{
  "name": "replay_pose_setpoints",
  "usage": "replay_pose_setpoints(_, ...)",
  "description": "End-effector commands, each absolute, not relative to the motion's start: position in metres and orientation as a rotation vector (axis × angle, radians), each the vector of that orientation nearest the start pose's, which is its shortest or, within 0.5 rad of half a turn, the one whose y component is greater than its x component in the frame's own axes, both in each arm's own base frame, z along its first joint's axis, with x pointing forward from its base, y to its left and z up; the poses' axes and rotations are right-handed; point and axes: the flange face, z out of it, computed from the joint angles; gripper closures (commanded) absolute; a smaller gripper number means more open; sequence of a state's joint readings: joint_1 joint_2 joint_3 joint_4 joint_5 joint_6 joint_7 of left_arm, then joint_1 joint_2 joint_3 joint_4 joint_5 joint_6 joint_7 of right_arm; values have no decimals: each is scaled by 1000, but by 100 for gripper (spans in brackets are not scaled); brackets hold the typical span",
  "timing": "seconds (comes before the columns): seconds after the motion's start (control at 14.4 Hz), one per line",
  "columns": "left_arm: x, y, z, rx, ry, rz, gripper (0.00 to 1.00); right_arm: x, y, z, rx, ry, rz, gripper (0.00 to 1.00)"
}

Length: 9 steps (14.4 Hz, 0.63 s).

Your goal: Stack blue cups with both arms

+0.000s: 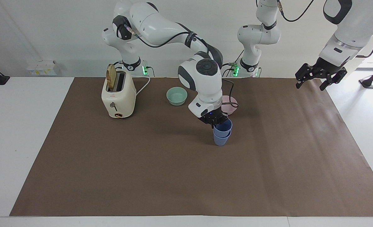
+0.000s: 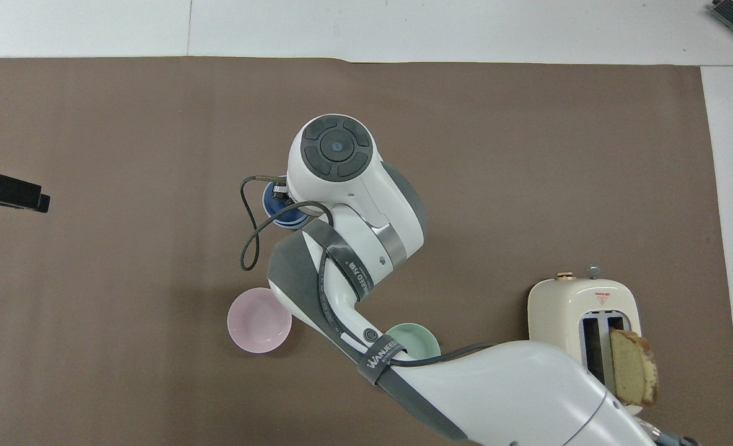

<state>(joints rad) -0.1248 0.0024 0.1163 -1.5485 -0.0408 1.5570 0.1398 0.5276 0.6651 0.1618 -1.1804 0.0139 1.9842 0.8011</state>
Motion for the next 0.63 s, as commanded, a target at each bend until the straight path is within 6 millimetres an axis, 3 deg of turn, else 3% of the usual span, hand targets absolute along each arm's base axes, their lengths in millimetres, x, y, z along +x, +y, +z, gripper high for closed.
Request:
replay_pose_setpoints(0.0,550,-6,638,-3157,246,-12,0,606,449,416,-2953,169,-73,0)
replay_pose_setpoints(0.35,550,-6,638,-3157,246,-12,0,606,446,420,-2959,190,-72,0)
replay_pose_setpoints(0.49,550,-6,638,-3157,246,-12,0,613,428,437,-2994,206,-101,0)
replay_pose_setpoints(0.56,550,-6,638,-3157,246,-12,0,614,415,456,-3004,215,-115,0)
